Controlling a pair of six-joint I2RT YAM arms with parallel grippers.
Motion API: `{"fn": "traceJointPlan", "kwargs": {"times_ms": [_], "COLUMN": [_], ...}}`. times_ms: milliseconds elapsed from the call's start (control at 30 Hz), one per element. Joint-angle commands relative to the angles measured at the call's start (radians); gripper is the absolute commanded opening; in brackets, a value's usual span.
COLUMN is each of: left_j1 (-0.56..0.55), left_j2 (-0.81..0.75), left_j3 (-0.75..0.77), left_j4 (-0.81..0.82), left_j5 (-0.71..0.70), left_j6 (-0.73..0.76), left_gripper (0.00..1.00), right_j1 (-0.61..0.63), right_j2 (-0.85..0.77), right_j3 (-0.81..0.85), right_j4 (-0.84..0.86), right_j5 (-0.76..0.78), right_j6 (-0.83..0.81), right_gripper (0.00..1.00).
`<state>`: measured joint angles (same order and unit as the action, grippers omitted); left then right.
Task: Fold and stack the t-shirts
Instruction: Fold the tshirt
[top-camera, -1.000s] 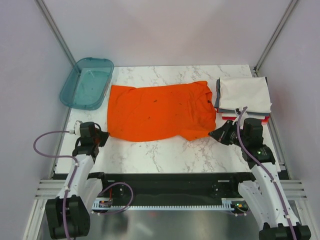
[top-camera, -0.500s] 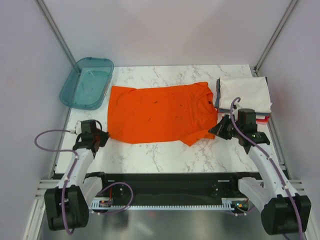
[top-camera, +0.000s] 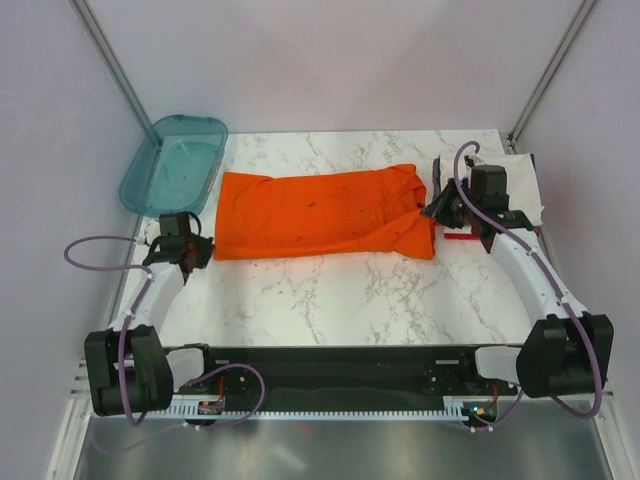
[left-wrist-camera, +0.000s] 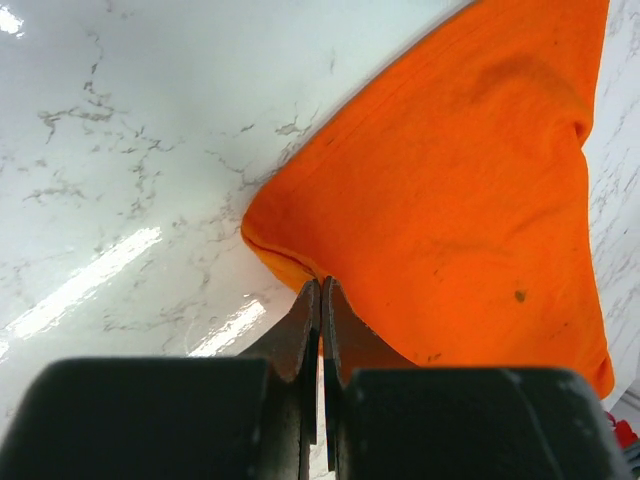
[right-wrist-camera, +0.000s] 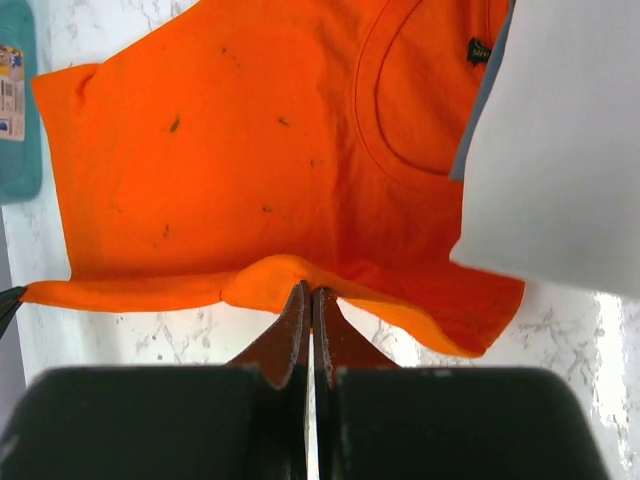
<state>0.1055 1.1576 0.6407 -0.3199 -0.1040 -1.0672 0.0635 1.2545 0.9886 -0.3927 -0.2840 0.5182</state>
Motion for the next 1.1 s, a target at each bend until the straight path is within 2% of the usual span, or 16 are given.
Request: {"fn": "traceJointPlan", "kwargs": {"times_ms": [0,533,1067], "left_j1": [0.005,0.005,0.005], "left_j2": [0.056,0.278,0.382], "left_j3": [0.08,0.252,0.317], "left_j4": [0.004,0.012,0.073], "left_j5": [-0.036,-0.042,-0.023], "left_j6": [-0.063,-0.105,-0.14], "left_gripper": [0.02,0.02,0.02], "right_j1": [0.002,0.002,-0.001], "right_j2": [0.083,0.33,0.482], "right_j3": [0.083,0.281,0.406], "right_j4": [0.044,0.068,0.069], "right_j5": [0.034,0.025,0.042], "right_j6": [-0.017,-0.012,-0.015], "right_gripper": [0.0,0.0,0.0]}}
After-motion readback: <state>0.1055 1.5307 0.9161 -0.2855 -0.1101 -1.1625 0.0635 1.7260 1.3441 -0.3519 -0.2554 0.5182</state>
